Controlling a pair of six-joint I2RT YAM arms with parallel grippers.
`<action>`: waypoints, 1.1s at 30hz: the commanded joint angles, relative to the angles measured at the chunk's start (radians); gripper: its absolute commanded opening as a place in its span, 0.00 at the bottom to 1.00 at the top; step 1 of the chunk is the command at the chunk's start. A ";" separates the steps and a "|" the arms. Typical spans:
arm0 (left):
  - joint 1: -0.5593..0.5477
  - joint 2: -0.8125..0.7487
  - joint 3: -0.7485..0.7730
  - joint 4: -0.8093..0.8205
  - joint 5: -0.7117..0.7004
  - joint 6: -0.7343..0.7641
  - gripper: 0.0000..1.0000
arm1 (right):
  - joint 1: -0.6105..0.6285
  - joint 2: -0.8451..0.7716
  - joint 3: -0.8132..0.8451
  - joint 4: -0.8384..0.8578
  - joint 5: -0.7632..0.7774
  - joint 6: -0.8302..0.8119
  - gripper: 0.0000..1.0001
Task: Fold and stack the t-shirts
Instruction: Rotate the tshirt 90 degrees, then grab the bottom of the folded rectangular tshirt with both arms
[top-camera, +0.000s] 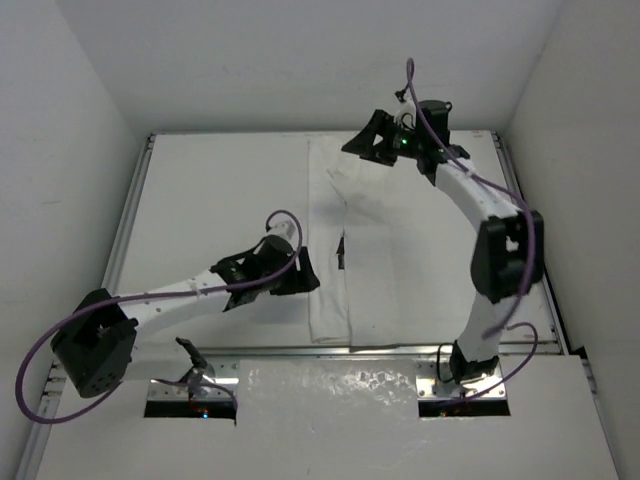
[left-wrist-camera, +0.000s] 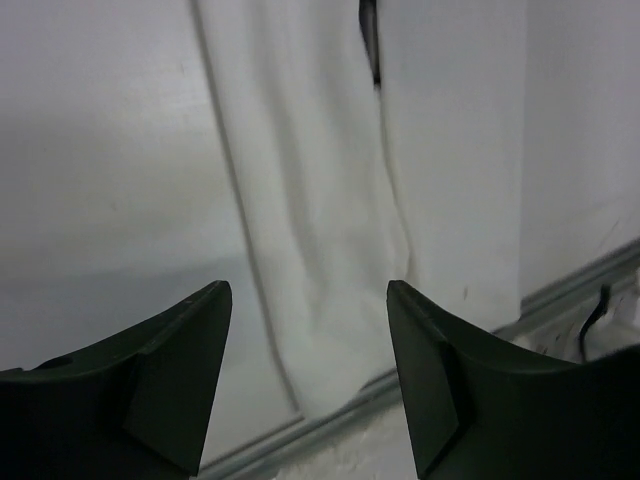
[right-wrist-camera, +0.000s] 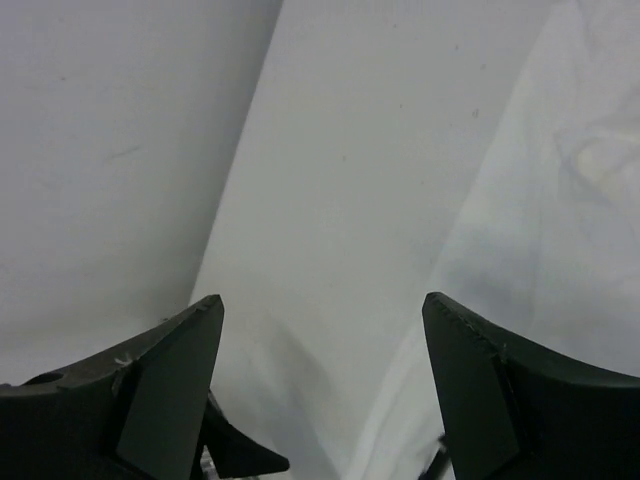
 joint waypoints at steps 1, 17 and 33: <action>-0.147 -0.028 -0.039 -0.075 -0.060 -0.120 0.61 | 0.071 -0.256 -0.320 -0.200 0.364 -0.231 0.81; -0.575 0.165 -0.033 -0.238 -0.192 -0.395 0.47 | 0.308 -1.148 -1.122 -0.595 0.536 -0.178 0.61; -0.582 0.067 -0.009 -0.214 -0.327 -0.413 0.59 | 0.312 -1.176 -1.384 -0.458 0.523 -0.003 0.56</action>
